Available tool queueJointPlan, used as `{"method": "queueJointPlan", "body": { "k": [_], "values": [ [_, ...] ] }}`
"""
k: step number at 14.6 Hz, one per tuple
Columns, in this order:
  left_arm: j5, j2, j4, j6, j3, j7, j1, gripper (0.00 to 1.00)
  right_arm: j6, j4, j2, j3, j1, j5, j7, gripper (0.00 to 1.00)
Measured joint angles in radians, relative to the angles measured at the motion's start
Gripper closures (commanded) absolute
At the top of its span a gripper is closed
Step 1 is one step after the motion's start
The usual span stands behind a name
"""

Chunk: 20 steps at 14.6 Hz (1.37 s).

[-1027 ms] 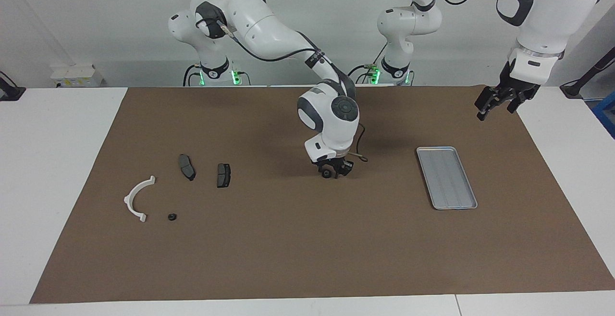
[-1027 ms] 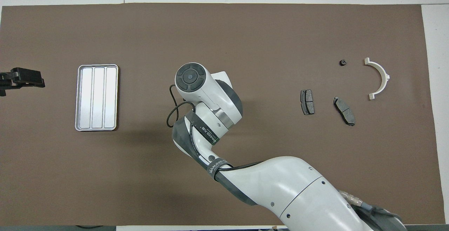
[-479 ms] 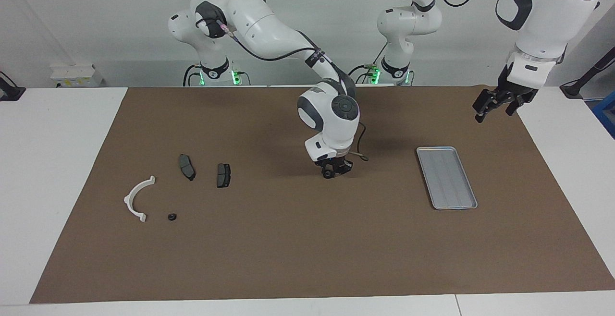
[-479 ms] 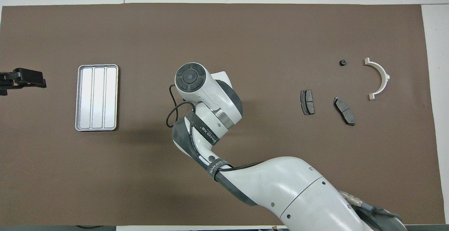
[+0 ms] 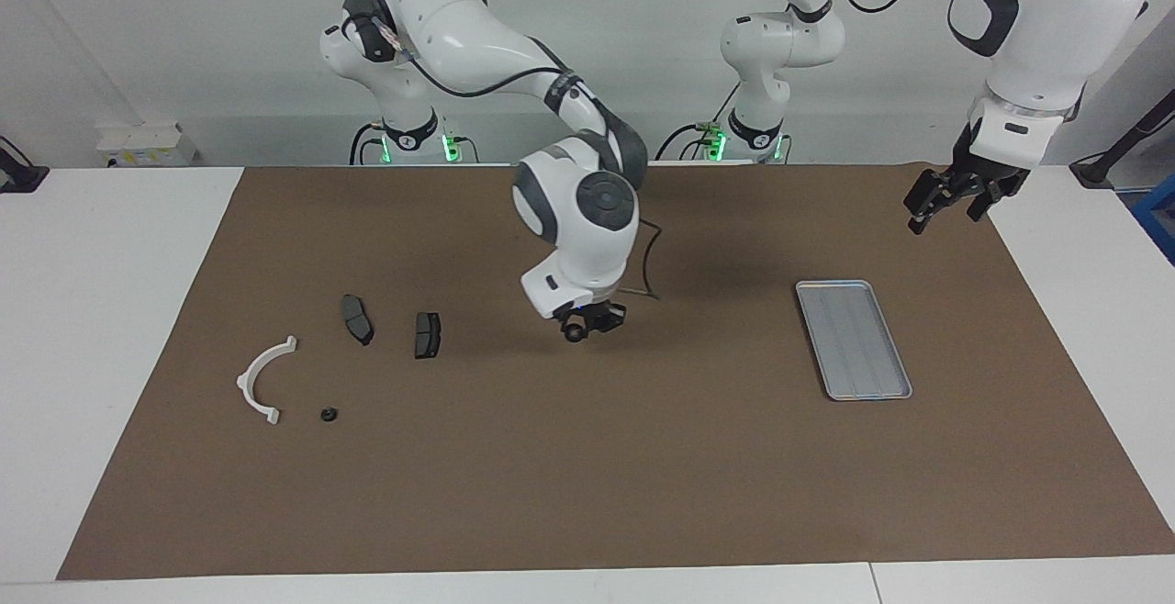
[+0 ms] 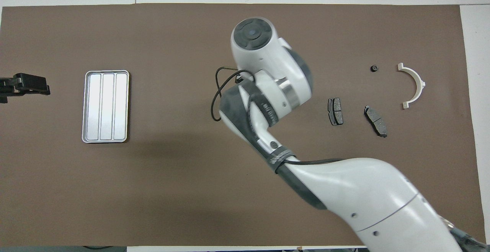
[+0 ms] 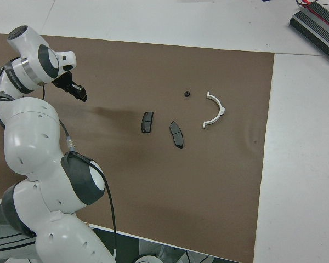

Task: Place bearing gear from tray to pile
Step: 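Carry the bearing beside the first one near the white arc and release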

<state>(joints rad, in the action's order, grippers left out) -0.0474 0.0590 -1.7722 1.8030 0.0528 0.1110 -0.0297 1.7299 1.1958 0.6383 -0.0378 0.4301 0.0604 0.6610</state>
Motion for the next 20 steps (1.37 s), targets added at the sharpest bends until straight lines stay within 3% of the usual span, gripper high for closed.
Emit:
{"method": "queueJointPlan", "body": {
  "k": [3, 6, 10, 15, 16, 18, 19, 20],
  "values": [
    [0.0, 0.007, 0.0, -0.009, 0.004, -0.007, -0.001, 0.0, 0.0, 0.016, -0.034, -0.002, -0.186, -0.001, -0.356, 1.0],
    [0.014, 0.009, 0.0, -0.021, 0.005, -0.016, -0.002, 0.0, 0.136, 0.126, -0.036, -0.003, -0.298, -0.001, -0.537, 1.0],
    [0.071, 0.009, 0.0, -0.035, -0.004, -0.02, -0.009, 0.0, 0.357, 0.3, -0.037, -0.003, -0.371, 0.008, -0.613, 1.0],
    [0.08, 0.009, 0.0, -0.036, -0.009, -0.03, -0.019, 0.0, 0.452, 0.364, -0.033, -0.002, -0.385, 0.018, -0.614, 1.0],
    [0.08, 0.009, 0.0, -0.036, -0.01, -0.031, -0.019, 0.0, 0.453, 0.368, -0.033, -0.002, -0.386, 0.019, -0.614, 0.9],
    [0.081, 0.009, -0.002, -0.037, -0.011, -0.034, -0.023, 0.0, 0.453, 0.371, -0.033, -0.003, -0.385, 0.019, -0.614, 0.13],
    [0.081, 0.009, -0.003, -0.037, -0.011, -0.034, -0.029, 0.0, 0.453, 0.372, -0.033, -0.003, -0.384, 0.019, -0.614, 0.0],
    [0.081, 0.009, -0.003, -0.037, -0.011, -0.034, -0.033, 0.0, 0.453, 0.372, -0.033, -0.004, -0.384, 0.019, -0.614, 0.0]
  ]
}}
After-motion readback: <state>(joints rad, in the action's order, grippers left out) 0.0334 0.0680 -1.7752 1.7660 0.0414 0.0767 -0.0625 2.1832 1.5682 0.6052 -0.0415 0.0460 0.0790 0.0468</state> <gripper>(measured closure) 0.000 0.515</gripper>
